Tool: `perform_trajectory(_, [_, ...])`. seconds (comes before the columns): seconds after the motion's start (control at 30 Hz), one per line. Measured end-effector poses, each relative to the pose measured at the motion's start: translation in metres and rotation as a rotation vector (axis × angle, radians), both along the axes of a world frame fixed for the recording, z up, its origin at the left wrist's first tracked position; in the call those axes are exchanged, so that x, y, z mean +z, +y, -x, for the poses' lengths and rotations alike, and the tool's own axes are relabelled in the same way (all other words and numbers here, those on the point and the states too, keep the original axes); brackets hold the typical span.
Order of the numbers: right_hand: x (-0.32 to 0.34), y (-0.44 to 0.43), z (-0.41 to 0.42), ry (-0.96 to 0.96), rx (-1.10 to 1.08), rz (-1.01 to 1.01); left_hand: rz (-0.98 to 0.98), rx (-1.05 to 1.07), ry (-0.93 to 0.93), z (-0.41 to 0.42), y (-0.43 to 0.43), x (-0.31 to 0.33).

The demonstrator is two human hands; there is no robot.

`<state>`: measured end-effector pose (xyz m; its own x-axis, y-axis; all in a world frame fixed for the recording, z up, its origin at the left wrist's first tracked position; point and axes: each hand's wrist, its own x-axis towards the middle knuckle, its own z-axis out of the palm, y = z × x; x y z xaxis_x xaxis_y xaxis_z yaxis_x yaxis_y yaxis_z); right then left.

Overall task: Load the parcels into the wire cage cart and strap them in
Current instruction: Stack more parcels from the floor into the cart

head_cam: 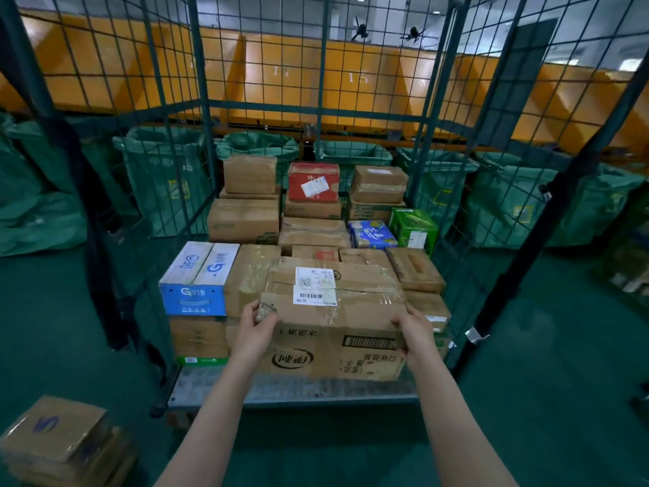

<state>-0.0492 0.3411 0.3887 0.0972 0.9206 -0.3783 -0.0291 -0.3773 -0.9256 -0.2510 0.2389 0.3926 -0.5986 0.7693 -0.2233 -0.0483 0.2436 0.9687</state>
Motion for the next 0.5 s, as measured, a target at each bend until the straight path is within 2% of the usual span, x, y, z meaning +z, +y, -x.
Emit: perform_trajectory(0.5, [-0.013,0.216,0.086,0.004,-0.044,-0.016,0.043,-0.059,0.050,0.085,0.226,-0.002])
